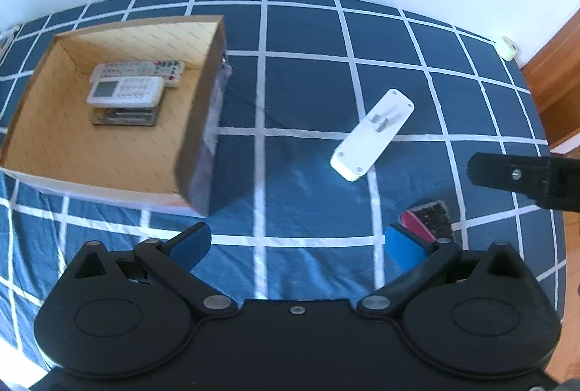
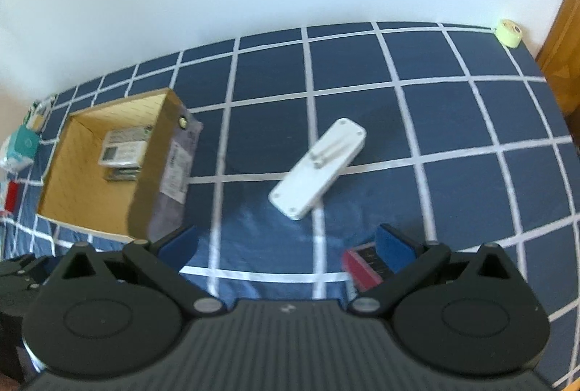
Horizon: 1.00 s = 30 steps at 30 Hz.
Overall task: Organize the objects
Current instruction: 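Lower the right tool over the white plug adapter's end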
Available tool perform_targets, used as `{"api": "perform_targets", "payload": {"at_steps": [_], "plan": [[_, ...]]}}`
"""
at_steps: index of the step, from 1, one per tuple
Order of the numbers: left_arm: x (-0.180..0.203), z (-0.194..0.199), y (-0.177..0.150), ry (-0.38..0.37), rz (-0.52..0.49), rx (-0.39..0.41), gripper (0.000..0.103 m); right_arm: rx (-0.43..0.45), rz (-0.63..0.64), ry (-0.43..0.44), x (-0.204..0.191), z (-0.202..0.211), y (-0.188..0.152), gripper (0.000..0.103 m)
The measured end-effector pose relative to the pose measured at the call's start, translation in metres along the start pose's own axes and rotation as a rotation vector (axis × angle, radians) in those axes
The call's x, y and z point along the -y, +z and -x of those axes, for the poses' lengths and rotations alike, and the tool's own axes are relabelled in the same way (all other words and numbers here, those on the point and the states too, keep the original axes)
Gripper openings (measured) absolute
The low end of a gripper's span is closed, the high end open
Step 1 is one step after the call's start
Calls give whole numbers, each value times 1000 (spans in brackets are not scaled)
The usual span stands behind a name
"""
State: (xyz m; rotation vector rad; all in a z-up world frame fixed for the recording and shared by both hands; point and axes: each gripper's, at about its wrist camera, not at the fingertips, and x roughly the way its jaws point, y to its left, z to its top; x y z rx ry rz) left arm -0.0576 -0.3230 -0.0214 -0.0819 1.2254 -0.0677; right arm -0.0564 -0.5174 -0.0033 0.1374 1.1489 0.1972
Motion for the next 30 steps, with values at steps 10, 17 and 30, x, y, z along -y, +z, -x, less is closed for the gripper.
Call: {"api": "perform_targets", "payload": {"at_steps": [10, 17, 30], "plan": [[39, -25, 5, 33, 61, -17, 103, -43, 177, 12, 44, -16, 31, 103], [51, -48, 19, 59, 89, -44, 103, -99, 334, 19, 48, -44, 60, 103], [38, -117, 51, 67, 163, -142, 103, -273, 545, 52, 26, -147, 116, 103]]}}
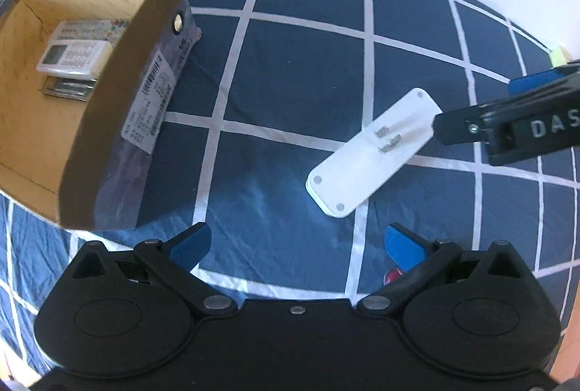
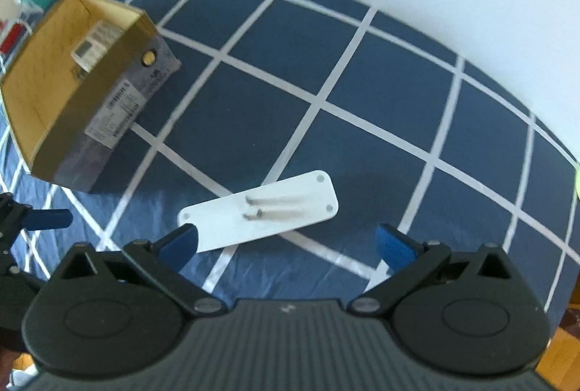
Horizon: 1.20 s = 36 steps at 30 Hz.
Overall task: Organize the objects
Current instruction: 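Lower the right tool over the white plug adapter's end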
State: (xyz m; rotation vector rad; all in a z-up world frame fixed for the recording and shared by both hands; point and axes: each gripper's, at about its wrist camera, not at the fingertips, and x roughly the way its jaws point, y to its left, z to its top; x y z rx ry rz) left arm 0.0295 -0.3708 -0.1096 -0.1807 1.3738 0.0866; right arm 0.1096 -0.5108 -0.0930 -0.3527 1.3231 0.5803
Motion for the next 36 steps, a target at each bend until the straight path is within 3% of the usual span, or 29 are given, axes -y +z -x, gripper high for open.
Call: {"api": "perform_targets", "payload": {"at_steps": [9, 18, 24, 27, 31, 36], "plan": [[-2, -35, 15, 1, 27, -60, 103, -118, 53, 41, 10, -65, 28, 103], [5, -51, 18, 0, 24, -93, 103, -164, 80, 59, 14, -95, 32, 103], [7, -56, 19, -5, 33, -95, 103, -172, 120, 71, 10, -103, 33, 100], [5, -56, 20, -9, 37, -94, 103, -190, 123, 102, 9, -106, 35, 87], [3, -57, 19, -17, 47, -96, 103, -187, 122, 93, 8, -105, 34, 87], [-1, -57, 17, -28, 61, -91, 103, -197, 10, 77, 13, -104, 26, 87]]}}
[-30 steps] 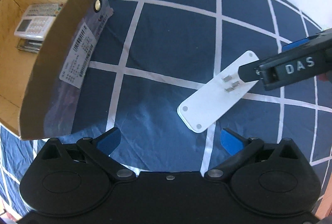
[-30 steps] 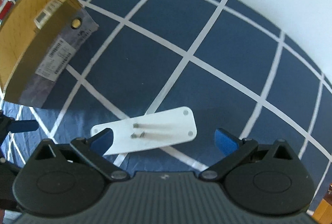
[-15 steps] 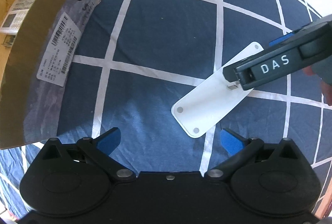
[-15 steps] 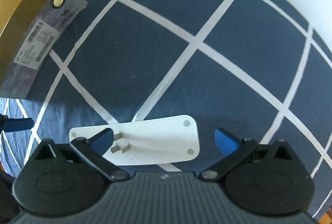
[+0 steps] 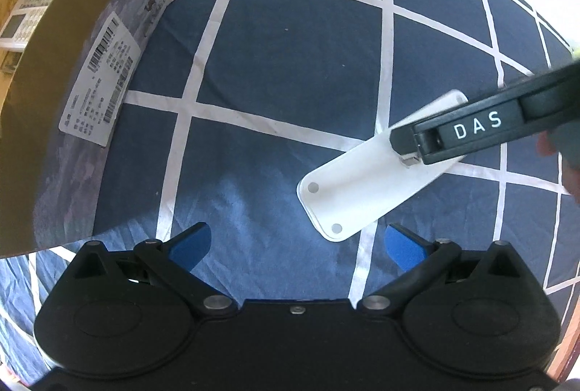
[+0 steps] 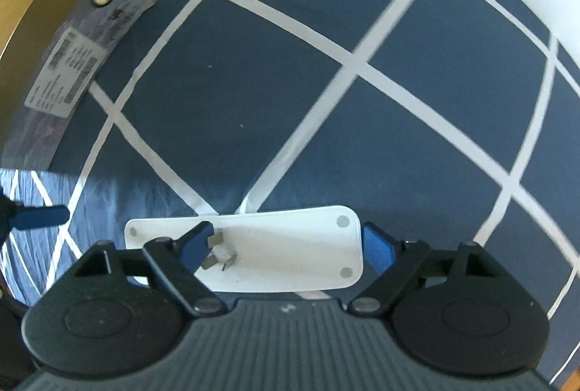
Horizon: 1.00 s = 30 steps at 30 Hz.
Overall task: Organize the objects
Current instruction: 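Lower the right tool over the white plug adapter's end, then close the right gripper on the white plug adapter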
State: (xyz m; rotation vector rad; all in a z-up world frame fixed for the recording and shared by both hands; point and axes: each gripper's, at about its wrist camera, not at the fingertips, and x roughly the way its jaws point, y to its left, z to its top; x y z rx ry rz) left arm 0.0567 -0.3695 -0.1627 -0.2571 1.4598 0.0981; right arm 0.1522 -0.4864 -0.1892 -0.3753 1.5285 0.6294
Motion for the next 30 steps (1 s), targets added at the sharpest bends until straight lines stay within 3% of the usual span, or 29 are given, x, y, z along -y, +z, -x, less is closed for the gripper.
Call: {"api": "perform_targets", "payload": {"at_steps": [10, 15, 30], "plan": [[-13, -5, -3, -46, 58, -3, 103, 37, -328, -11, -2, 0, -37, 87], [-10, -9, -2, -77, 57, -6, 103, 52, -421, -13, -8, -1, -49, 86], [0, -22, 7, -104, 81, -21, 103, 58, -370, 25, -6, -4, -48, 87]]}}
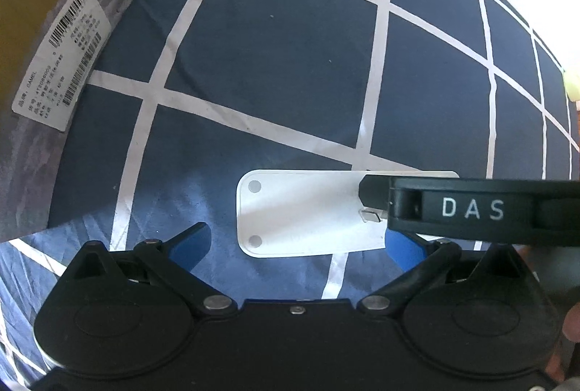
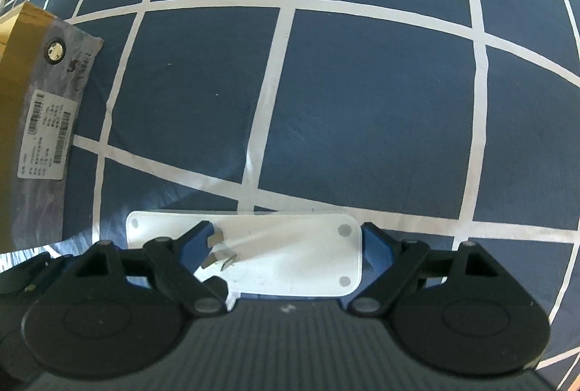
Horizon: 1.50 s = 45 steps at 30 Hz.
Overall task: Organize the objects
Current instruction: 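Close the right gripper on the white plug adapter, then lift the plug adapter with the right tool and carry it over the box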
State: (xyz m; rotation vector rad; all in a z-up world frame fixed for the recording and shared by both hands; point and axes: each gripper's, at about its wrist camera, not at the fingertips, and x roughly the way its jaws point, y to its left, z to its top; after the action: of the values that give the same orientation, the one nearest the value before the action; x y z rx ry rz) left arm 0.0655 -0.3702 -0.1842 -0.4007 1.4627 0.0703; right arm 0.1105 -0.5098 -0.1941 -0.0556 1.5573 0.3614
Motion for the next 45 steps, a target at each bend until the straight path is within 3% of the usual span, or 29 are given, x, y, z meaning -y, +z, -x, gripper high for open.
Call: {"api": "perform_targets", "payload": {"at_steps": [21, 29, 38, 45], "plan": [[-4, 1, 8, -1, 3, -12, 99, 8, 27, 23, 1, -1, -3, 88], [-3, 0, 9, -42, 1, -25, 82, 5, 33, 22, 0, 0, -2, 87], [1, 4, 7, -31, -38, -30, 81, 16, 16, 12, -3, 1, -7, 87], [8, 30, -3, -25, -75, 8, 81, 52, 3, 18, -6, 21, -19, 87]]}}
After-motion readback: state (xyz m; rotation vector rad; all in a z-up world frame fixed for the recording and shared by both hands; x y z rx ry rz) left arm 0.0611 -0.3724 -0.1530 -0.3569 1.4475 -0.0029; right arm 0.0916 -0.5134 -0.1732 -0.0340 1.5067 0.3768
